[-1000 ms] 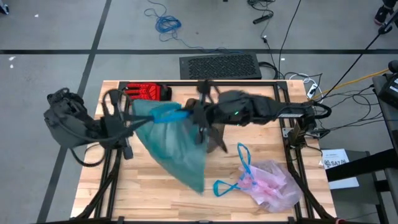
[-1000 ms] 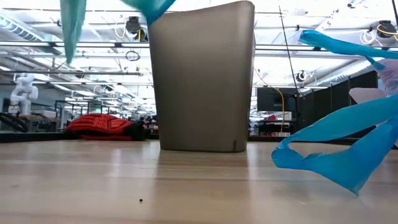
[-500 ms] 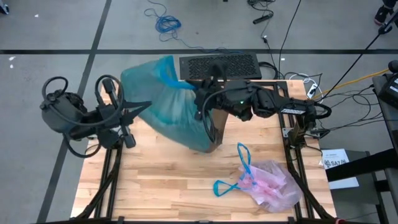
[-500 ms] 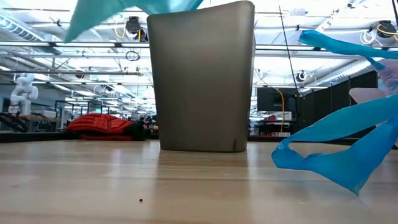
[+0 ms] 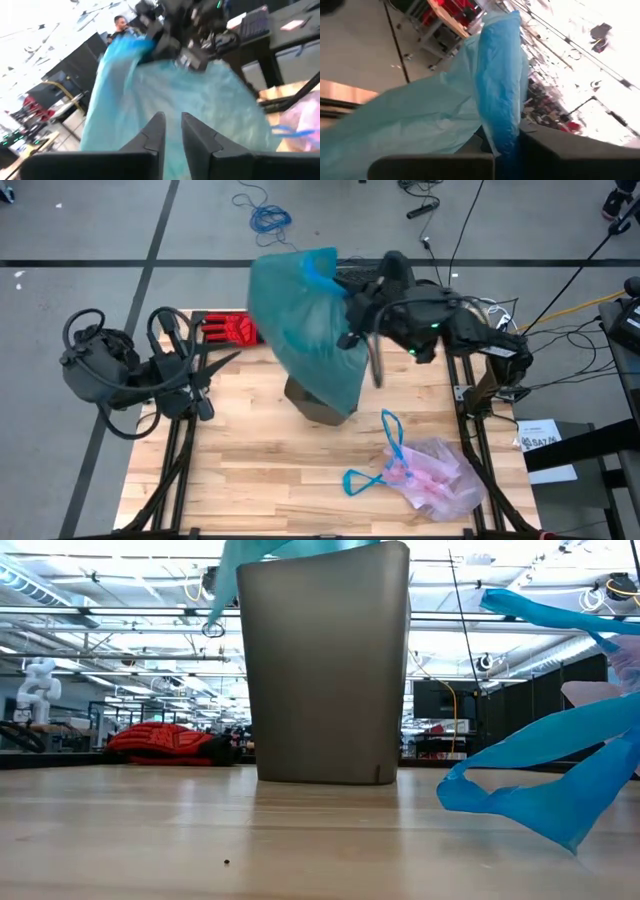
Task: Place trash/remove bag and relplace
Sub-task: Insert the blue trash bag into the black trash bin
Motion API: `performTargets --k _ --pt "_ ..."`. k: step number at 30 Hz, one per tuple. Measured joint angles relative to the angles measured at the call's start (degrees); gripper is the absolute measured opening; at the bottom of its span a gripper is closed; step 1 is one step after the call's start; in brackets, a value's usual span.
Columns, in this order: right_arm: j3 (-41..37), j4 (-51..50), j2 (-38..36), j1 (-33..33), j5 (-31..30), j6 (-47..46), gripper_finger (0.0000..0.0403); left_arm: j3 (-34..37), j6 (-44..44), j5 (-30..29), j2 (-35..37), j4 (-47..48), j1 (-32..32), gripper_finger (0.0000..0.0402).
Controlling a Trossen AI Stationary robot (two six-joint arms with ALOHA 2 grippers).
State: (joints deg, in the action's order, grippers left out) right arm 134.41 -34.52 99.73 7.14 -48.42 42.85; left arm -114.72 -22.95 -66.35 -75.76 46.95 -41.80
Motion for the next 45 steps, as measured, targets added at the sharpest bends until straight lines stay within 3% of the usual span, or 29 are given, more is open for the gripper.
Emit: performTargets --k 5,10,20,24,29,31,35,41,45 --pt "0.0 -2.7 -1.2 1.9 -1.5 -1.9 0.0 1.8 9.8 -0.6 0.1 9.6 0.0 0.0006" --pt "-4.5 -2.6 -0.7 2.8 -2.6 -2.2 0.0 5.5 20.6 -5.8 0.0 15.6 0.0 0.0002" --pt "-24.1 6.0 -1.7 9.3 -6.7 -3.4 0.0 11.2 44.7 -11.7 0.1 32.6 -1.3 0.0001" --pt "-25.9 4.1 -2.6 14.3 -12.4 -4.0 0.0 12.0 50.8 -14.5 0.1 36.8 -1.9 0.0001" --pt "-24.6 2.2 -6.4 19.4 -15.1 -5.7 0.0 12.1 58.1 -18.6 0.7 41.5 -1.5 0.0" --pt "-24.5 1.1 -8.3 20.7 -15.2 -7.8 0.0 12.8 62.5 -21.1 1.2 42.9 0.3 0.0" --pt "-24.5 -1.6 -10.5 22.6 -14.7 -11.9 0.0 16.1 63.1 -23.7 3.8 43.0 6.6 0.0" --pt "-24.5 -4.4 -10.7 23.9 -14.1 -13.8 0.0 23.9 68.1 -22.2 9.0 43.1 15.6 0.0" --pt "-24.5 -4.9 -10.7 23.9 -11.4 -15.2 0.0 29.0 71.0 -20.5 10.1 41.9 17.8 0.0"
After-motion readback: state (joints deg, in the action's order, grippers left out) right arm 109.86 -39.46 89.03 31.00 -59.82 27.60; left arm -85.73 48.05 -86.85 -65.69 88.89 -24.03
